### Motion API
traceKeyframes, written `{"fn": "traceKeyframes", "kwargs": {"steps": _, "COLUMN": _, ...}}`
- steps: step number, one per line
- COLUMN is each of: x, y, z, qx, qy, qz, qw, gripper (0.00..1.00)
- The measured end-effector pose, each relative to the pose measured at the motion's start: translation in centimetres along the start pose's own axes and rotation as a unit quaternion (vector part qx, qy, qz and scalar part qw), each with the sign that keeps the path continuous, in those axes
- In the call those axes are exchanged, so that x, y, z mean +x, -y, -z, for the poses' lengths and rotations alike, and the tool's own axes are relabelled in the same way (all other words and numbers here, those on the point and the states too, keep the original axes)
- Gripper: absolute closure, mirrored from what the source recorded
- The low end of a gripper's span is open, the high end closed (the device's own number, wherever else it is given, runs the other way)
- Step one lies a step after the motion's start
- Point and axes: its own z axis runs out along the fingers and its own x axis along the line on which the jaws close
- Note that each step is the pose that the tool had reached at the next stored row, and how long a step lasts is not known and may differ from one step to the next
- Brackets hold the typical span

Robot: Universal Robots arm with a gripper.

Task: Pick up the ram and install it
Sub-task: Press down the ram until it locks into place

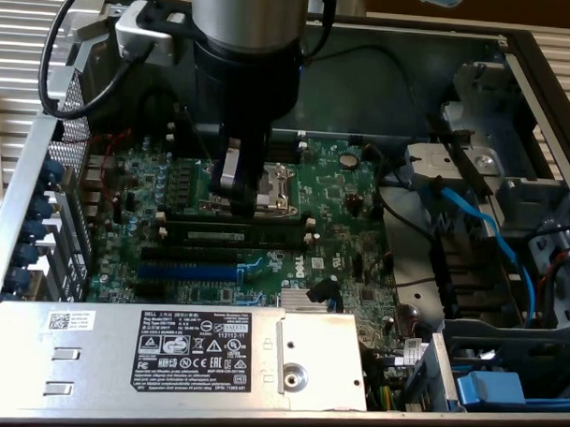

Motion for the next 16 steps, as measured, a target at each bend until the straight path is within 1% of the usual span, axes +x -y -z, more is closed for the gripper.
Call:
{"fn": "traceKeyframes", "kwargs": {"steps": 4, "x": 0.0, "y": 0.0, "z": -0.01, "qx": -0.0007, "qy": -0.0008, "qz": -0.032, "qw": 0.9995, "gripper": 0.9}}
{"fn": "traceKeyframes", "kwargs": {"steps": 8, "x": 0.0, "y": 0.0, "z": -0.02, "qx": -0.0014, "qy": -0.0017, "qz": -0.064, "qw": 0.998, "gripper": 0.9}}
{"fn": "traceKeyframes", "kwargs": {"steps": 12, "x": 0.0, "y": 0.0, "z": -0.04, "qx": -0.002, "qy": -0.0025, "qz": -0.095, "qw": 0.9955, "gripper": 0.9}}
{"fn": "traceKeyframes", "kwargs": {"steps": 14, "x": 0.0, "y": 0.0, "z": -0.05, "qx": -0.0024, "qy": -0.0029, "qz": -0.11, "qw": 0.9939, "gripper": 0.9}}
{"fn": "traceKeyframes", "kwargs": {"steps": 16, "x": 0.0, "y": 0.0, "z": -0.06, "qx": -0.0027, "qy": -0.0033, "qz": -0.126, "qw": 0.992, "gripper": 0.9}}
